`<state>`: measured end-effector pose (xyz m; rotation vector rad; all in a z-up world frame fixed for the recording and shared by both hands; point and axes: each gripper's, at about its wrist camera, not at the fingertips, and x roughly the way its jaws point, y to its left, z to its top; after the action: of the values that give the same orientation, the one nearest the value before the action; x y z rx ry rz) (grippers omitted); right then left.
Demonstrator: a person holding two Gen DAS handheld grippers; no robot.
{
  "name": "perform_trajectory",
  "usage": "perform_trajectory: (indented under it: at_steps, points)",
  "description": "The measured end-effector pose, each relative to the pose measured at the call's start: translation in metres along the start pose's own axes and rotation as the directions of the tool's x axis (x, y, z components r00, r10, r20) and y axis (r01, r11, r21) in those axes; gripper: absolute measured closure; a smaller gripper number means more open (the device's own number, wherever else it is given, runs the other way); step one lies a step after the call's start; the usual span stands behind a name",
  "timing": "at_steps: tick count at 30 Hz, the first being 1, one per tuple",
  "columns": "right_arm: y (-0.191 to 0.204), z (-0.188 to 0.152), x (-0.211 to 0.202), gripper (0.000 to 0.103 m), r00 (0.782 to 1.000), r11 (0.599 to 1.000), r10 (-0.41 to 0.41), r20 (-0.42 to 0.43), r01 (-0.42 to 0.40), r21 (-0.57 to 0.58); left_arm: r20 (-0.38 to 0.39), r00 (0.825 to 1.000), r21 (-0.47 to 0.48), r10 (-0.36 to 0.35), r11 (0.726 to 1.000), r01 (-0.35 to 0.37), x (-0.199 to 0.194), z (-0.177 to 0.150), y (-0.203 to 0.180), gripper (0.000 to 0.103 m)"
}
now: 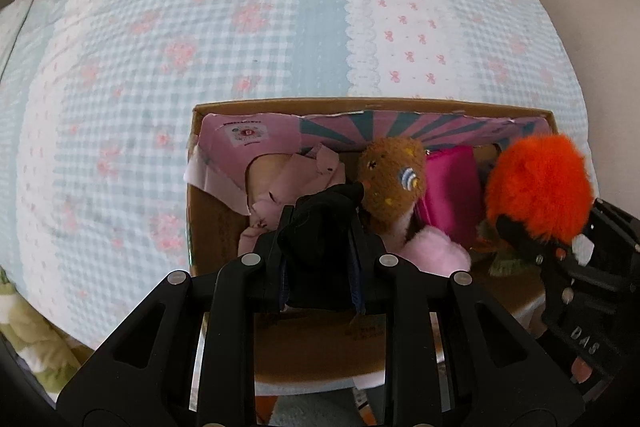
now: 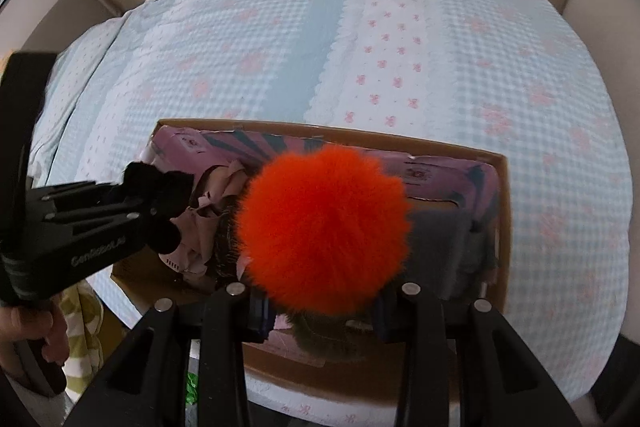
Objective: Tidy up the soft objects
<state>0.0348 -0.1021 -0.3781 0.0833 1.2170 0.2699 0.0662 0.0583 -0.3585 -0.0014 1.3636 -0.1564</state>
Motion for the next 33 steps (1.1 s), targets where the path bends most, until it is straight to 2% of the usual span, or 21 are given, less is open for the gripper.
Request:
perform_trajectory:
  at_steps: [2, 3, 4, 5, 6, 7, 8, 10, 14, 22, 28, 33]
  points:
    - [0.003, 0.0, 0.004, 0.066, 1.0, 1.0, 0.008, -0.004, -0.008, -0.03, -0.002, 1.0, -0.002, 0.012, 1.0, -0.012, 0.002, 0.004, 0.0, 0.082]
    - [0.005, -0.001, 0.006, 0.056, 1.0, 0.999, 0.008, -0.007, -0.008, -0.045, -0.001, 1.0, 0.001, 0.013, 1.0, -0.013, 0.003, 0.007, -0.001, 0.075]
    - [0.007, -0.003, 0.008, 0.047, 1.0, 0.998, 0.013, -0.005, -0.013, -0.062, -0.003, 1.0, 0.007, 0.013, 1.0, -0.013, 0.004, 0.009, -0.001, 0.051]
    - [0.008, -0.005, 0.009, 0.041, 1.0, 0.997, 0.019, -0.003, -0.019, -0.07, -0.008, 1.0, 0.015, 0.018, 1.0, -0.018, 0.005, 0.012, -0.003, 0.032]
    - [0.009, -0.006, 0.011, 0.023, 1.0, 0.997, 0.024, -0.001, -0.024, -0.079, -0.007, 0.999, 0.021, 0.036, 0.999, -0.036, 0.006, 0.013, -0.004, 0.0]
    - [0.009, -0.008, 0.012, 0.002, 1.0, 0.996, 0.026, -0.003, -0.027, -0.089, 0.004, 0.998, 0.028, 0.063, 0.998, -0.063, 0.005, 0.015, -0.005, 0.0]
    - [0.01, -0.01, 0.013, 0.0, 1.0, 0.994, 0.025, -0.01, -0.026, -0.102, 0.024, 0.998, 0.029, 0.064, 0.997, -0.065, 0.003, 0.015, -0.006, 0.0]
    - [0.01, -0.014, 0.013, 0.0, 1.0, 0.993, 0.017, -0.01, -0.018, -0.116, 0.03, 0.999, 0.025, 0.044, 0.999, -0.045, 0.001, 0.015, -0.006, 0.0]
    - [0.006, -0.018, 0.009, 0.0, 1.0, 0.994, 0.012, -0.01, -0.013, -0.106, 0.019, 0.999, 0.023, 0.048, 0.999, -0.048, 0.001, 0.012, -0.007, 0.0]
    - [0.002, -0.008, -0.007, 0.0, 1.0, 0.996, -0.001, 0.011, 0.002, -0.09, 0.03, 0.999, 0.001, 0.038, 0.999, -0.038, -0.017, 0.008, -0.005, 0.0]
    - [0.006, 0.0, -0.031, 0.0, 0.999, 0.996, -0.001, 0.049, 0.005, -0.084, 0.064, 0.997, -0.003, 0.034, 0.999, -0.034, -0.045, 0.009, -0.006, 0.0]
    - [0.01, 0.011, -0.078, 0.0, 0.995, 0.999, -0.01, 0.104, 0.015, -0.05, 0.124, 0.992, -0.016, 0.027, 1.0, -0.025, -0.092, 0.01, -0.008, 0.0]
